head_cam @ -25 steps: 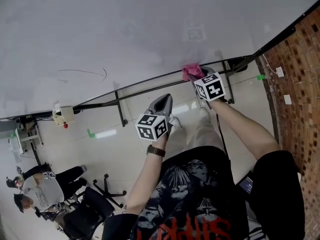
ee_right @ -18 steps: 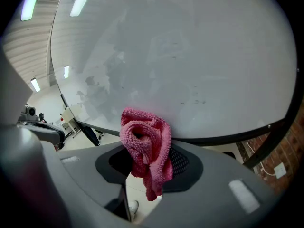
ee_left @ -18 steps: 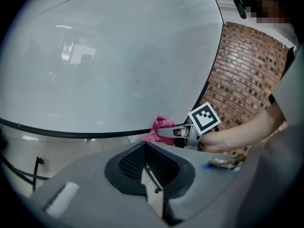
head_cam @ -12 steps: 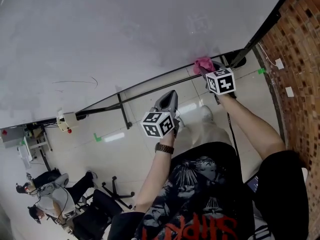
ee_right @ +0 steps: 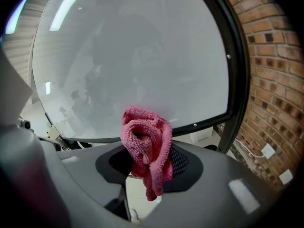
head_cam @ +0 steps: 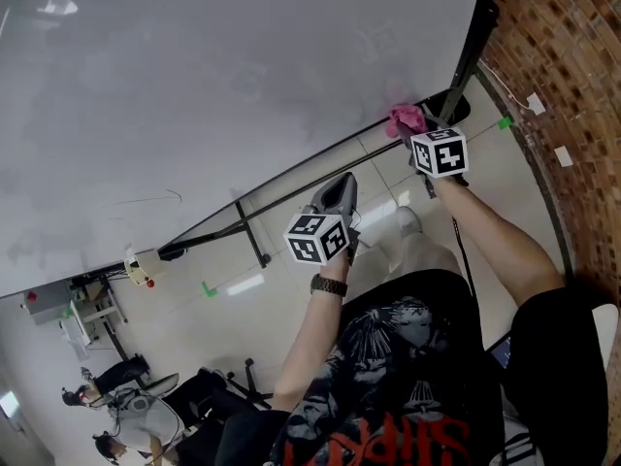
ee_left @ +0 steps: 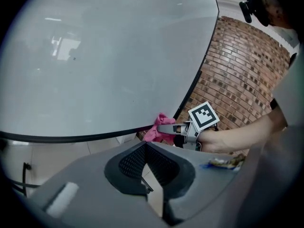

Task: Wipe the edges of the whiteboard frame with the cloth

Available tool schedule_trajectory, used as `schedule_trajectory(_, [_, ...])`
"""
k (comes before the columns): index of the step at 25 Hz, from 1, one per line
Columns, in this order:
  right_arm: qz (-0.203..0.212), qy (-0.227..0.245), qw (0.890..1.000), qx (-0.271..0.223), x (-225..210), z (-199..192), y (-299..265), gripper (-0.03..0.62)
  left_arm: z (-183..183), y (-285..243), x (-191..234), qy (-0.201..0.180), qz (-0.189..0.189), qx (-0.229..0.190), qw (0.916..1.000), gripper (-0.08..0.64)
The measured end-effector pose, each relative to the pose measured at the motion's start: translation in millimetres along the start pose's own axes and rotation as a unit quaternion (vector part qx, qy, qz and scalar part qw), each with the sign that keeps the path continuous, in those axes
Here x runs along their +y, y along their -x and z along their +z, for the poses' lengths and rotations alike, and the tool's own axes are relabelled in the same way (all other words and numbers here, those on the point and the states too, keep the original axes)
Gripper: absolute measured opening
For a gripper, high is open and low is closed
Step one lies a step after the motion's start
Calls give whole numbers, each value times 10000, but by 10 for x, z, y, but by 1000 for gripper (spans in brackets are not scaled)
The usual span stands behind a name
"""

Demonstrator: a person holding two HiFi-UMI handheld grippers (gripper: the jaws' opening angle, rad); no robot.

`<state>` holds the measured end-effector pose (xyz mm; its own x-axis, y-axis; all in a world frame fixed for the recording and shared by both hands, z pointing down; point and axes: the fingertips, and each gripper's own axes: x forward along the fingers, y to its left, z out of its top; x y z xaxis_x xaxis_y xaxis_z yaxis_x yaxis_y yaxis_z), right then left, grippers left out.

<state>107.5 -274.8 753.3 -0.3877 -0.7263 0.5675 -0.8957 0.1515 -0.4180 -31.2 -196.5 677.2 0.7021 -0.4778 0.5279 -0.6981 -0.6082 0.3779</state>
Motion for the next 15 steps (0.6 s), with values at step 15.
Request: schedule_trajectory(15, [592, -309, 9977, -133, -451, 299, 185, 149, 51, -105, 29, -178, -115, 268, 9994, 2])
